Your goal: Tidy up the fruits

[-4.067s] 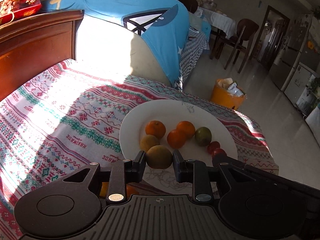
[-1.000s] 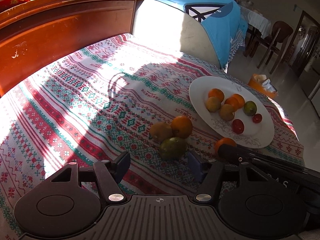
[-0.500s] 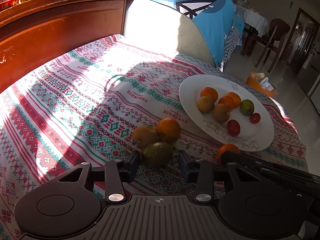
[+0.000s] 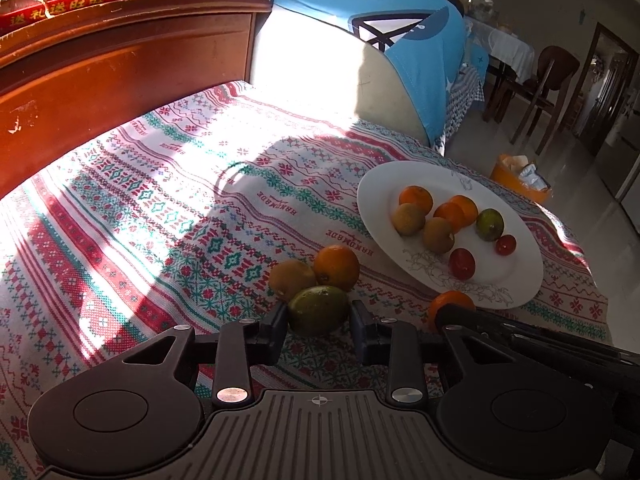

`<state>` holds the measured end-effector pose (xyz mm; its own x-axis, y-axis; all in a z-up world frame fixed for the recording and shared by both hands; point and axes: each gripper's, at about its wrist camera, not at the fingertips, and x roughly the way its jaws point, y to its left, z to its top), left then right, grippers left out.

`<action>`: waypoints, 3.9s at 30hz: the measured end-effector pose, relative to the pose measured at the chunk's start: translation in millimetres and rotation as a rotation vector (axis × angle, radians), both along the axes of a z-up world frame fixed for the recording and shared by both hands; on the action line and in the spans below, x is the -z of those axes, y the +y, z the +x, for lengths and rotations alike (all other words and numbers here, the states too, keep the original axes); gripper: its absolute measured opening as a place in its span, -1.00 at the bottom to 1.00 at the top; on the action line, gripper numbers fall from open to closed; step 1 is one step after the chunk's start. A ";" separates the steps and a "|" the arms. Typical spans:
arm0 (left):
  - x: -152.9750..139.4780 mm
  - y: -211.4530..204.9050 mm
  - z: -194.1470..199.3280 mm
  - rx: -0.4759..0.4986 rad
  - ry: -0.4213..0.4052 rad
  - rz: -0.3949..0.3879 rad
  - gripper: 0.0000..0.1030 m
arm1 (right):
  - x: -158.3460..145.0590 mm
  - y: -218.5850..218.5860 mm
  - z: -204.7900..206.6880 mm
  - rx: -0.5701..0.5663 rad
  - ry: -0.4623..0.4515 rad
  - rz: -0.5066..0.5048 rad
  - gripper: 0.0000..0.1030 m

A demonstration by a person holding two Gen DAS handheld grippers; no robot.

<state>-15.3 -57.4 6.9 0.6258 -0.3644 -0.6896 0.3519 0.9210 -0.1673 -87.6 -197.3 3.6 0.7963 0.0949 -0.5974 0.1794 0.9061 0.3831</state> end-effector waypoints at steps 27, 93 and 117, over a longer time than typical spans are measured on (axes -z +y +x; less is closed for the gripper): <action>-51.9 -40.0 41.9 0.109 -0.097 -0.092 -0.40 | -20.2 -57.7 1.5 0.226 -0.025 0.062 -0.43; -58.9 18.2 56.6 -0.079 -0.027 0.013 -0.09 | -9.6 -2.4 17.5 -0.010 -0.063 0.044 -0.33; -27.4 41.2 50.9 -0.082 0.066 0.109 -0.09 | 15.6 31.8 63.3 -0.074 -0.021 0.062 -0.34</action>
